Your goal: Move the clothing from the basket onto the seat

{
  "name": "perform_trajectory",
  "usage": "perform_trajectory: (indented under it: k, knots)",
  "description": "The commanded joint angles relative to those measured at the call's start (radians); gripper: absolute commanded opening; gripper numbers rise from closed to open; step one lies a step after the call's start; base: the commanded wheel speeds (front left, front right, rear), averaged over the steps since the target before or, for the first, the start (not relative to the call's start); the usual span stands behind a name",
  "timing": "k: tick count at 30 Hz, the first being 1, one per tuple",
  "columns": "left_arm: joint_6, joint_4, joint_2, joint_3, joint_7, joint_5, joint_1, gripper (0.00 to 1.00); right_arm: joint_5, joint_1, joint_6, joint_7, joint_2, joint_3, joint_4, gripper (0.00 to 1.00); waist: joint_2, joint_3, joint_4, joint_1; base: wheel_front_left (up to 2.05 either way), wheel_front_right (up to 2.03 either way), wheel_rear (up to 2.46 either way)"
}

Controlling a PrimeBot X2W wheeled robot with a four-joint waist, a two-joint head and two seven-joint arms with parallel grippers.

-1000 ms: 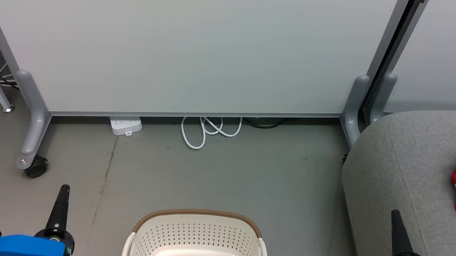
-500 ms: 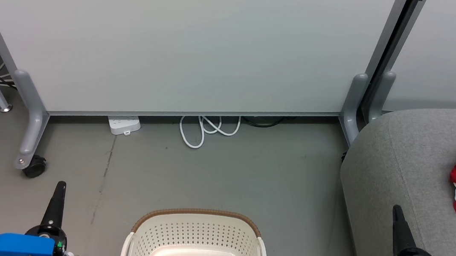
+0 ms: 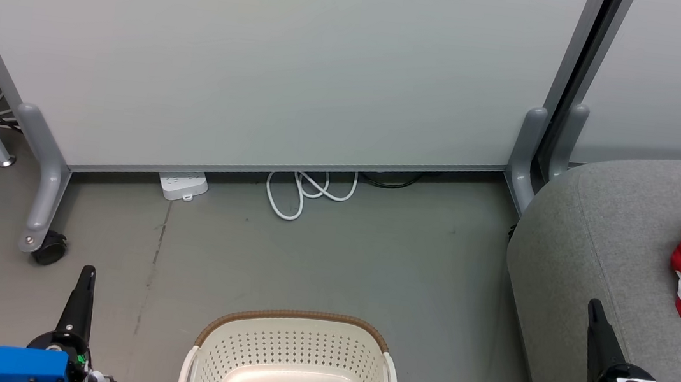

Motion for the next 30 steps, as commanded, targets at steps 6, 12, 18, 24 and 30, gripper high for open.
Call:
perform_trajectory:
  k: [6, 12, 18, 24, 30]
  knots:
    - [-0.006, -0.010, 0.006, 0.013, 0.017, -0.057, -0.016, 0.00, 0.062, -0.017, 0.000, 0.018, 0.004, -0.007, -0.009, 0.00, 0.0000, 0.002, -0.002, -0.0001, 0.00, 0.00, 0.00]
    - [-0.007, -0.013, 0.006, 0.018, 0.027, -0.098, -0.018, 0.00, 0.105, -0.021, 0.000, 0.027, 0.004, -0.010, -0.010, 0.00, 0.0000, 0.003, -0.004, -0.0001, 0.00, 0.00, 0.00]
    - [-0.008, -0.016, 0.007, 0.023, 0.038, -0.136, -0.016, 0.00, 0.145, -0.024, 0.000, 0.038, 0.004, -0.013, -0.012, 0.00, 0.0000, 0.004, -0.006, -0.0001, 0.00, 0.00, 0.00]
    - [-0.008, -0.016, 0.006, 0.022, 0.039, -0.139, -0.016, 0.00, 0.148, -0.024, 0.000, 0.039, 0.004, -0.013, -0.012, 0.00, 0.0000, 0.005, -0.007, -0.0001, 0.00, 0.00, 0.00]
    - [-0.008, -0.016, 0.006, 0.022, 0.039, -0.139, -0.016, 0.00, 0.148, -0.021, 0.000, 0.039, 0.004, -0.013, -0.012, 0.00, 0.0000, 0.005, -0.007, -0.0001, 0.00, 0.00, 0.00]
